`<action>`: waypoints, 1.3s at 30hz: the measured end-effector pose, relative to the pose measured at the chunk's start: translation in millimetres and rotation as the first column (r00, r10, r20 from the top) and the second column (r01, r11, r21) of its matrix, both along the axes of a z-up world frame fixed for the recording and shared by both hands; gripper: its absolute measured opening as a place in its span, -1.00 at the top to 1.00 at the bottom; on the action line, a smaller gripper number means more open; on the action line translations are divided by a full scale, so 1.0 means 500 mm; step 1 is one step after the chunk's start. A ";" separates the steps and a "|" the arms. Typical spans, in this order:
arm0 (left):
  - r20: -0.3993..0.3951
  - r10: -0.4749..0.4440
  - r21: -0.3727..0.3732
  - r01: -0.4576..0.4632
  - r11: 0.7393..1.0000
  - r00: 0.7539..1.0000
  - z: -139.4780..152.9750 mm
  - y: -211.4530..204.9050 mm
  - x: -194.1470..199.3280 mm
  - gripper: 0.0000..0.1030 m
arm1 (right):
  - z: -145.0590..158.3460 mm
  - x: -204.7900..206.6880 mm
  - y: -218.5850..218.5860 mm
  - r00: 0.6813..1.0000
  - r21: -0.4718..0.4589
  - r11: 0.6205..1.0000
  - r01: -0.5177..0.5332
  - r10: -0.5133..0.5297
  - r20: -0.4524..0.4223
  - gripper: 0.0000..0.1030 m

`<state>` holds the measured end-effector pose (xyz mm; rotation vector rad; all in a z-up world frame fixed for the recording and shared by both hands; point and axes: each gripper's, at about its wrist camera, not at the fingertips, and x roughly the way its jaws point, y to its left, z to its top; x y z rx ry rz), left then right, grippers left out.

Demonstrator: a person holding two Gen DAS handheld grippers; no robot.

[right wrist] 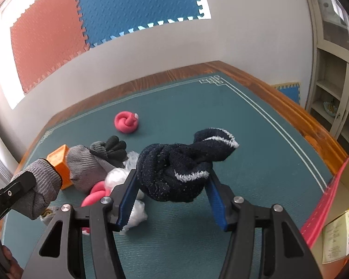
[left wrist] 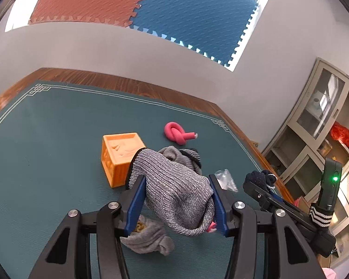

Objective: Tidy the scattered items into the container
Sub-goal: 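Carry the grey sock into the tin with the left tool while the right tool carries the black sock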

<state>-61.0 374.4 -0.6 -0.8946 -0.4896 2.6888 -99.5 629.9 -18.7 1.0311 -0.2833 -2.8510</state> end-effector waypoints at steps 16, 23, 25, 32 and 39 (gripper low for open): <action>-0.078 -0.108 0.000 0.109 0.994 0.991 0.057 0.073 0.060 -0.05 | 0.112 0.201 0.051 0.958 0.020 0.987 0.159 -0.149 -0.247 -0.18; -0.101 -0.201 -0.021 0.200 0.979 0.974 0.073 0.148 0.094 -0.05 | 0.099 0.305 0.161 0.934 0.006 0.960 0.281 -0.272 -0.231 -0.18; -0.111 -0.235 -0.030 0.233 0.972 0.966 0.080 0.176 0.106 -0.05 | 0.100 0.330 0.190 0.923 0.008 0.949 0.317 -0.306 -0.232 -0.18; -0.102 -0.352 -0.038 0.350 0.936 0.930 0.086 0.284 0.132 -0.05 | 0.104 0.402 0.258 0.892 0.026 0.916 0.401 -0.385 -0.236 -0.18; -0.103 -0.455 -0.060 0.451 0.890 0.884 0.093 0.397 0.155 -0.05 | 0.093 0.434 0.296 0.876 0.046 0.893 0.448 -0.429 -0.220 -0.18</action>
